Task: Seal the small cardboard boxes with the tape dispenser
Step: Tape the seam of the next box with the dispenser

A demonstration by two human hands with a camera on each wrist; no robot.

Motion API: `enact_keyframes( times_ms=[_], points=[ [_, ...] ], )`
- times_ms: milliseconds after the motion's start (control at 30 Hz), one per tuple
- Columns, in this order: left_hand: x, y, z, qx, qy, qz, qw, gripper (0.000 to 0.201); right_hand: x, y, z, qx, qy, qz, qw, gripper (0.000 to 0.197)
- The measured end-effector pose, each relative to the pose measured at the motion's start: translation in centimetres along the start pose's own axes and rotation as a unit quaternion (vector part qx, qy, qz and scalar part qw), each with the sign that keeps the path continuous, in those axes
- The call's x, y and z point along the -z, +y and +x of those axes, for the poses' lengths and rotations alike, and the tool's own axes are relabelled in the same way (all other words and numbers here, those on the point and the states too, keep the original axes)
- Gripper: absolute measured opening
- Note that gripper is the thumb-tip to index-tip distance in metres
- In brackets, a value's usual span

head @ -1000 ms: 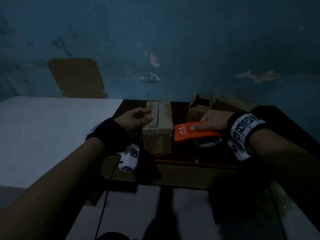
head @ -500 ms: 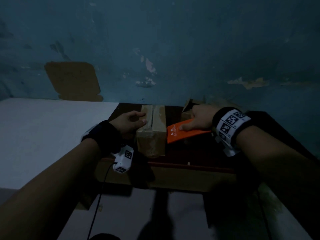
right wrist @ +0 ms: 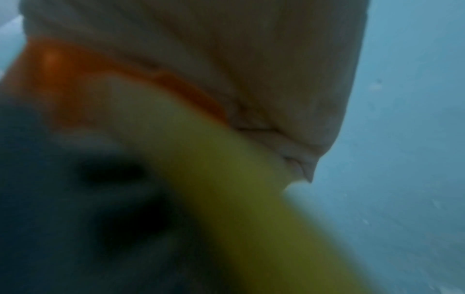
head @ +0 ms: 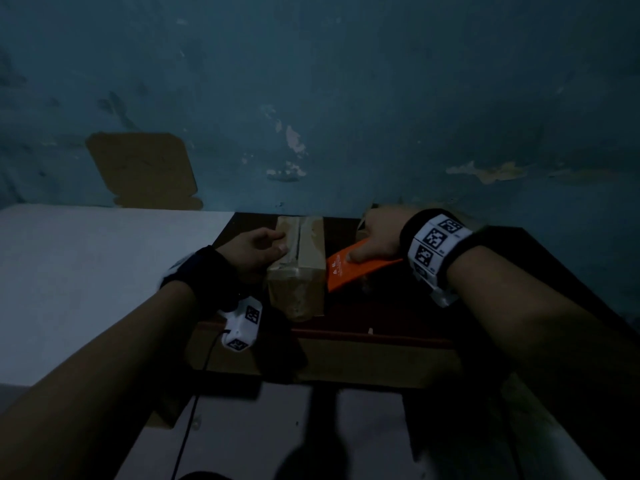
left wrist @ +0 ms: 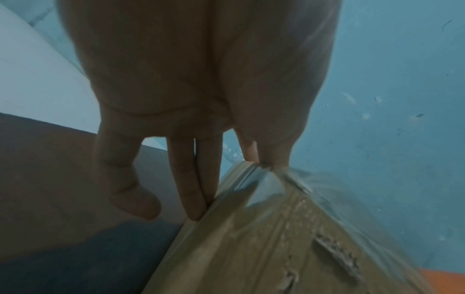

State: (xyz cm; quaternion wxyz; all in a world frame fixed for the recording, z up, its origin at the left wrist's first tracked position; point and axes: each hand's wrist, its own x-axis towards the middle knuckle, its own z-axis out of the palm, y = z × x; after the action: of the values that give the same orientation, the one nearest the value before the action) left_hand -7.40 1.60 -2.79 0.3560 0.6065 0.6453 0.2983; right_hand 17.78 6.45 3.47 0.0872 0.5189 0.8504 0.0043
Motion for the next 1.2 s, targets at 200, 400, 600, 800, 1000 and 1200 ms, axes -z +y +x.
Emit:
enact_keyframes(
  times_ms=[200, 400, 600, 800, 1000, 1200],
  points=[
    [0.0, 0.0, 0.0, -0.001, 0.0, -0.004, 1.0, 0.049, 0.2, -0.5, 0.2, -0.002, 0.012, -0.034, 0.999, 0.062],
    [0.0, -0.1, -0.1, -0.008, 0.003, -0.007, 1.0, 0.048, 1.0, -1.6, -0.2, -0.005, 0.035, -0.092, 0.995, 0.054],
    [-0.1, -0.1, -0.1, 0.017, -0.011, -0.061, 0.998, 0.047, 1.3, -1.6, -1.2, 0.005, 0.062, -0.109, 0.992, 0.052],
    [0.3, -0.7, 0.0, -0.01, -0.001, -0.022, 1.0, 0.043, -2.4, 1.1, -2.8, -0.015, 0.072, -0.1, 0.992, 0.039],
    [-0.4, -0.1, 0.2, -0.023, 0.015, -0.021, 0.999, 0.041, -1.9, 4.0, -1.4, -0.062, 0.127, 0.106, 0.984, 0.071],
    [-0.8, -0.9, -0.7, -0.05, 0.046, 0.0, 0.998, 0.047, -6.7, 2.9, -1.0, -0.125, 0.189, 0.184, 0.956, 0.077]
  ],
)
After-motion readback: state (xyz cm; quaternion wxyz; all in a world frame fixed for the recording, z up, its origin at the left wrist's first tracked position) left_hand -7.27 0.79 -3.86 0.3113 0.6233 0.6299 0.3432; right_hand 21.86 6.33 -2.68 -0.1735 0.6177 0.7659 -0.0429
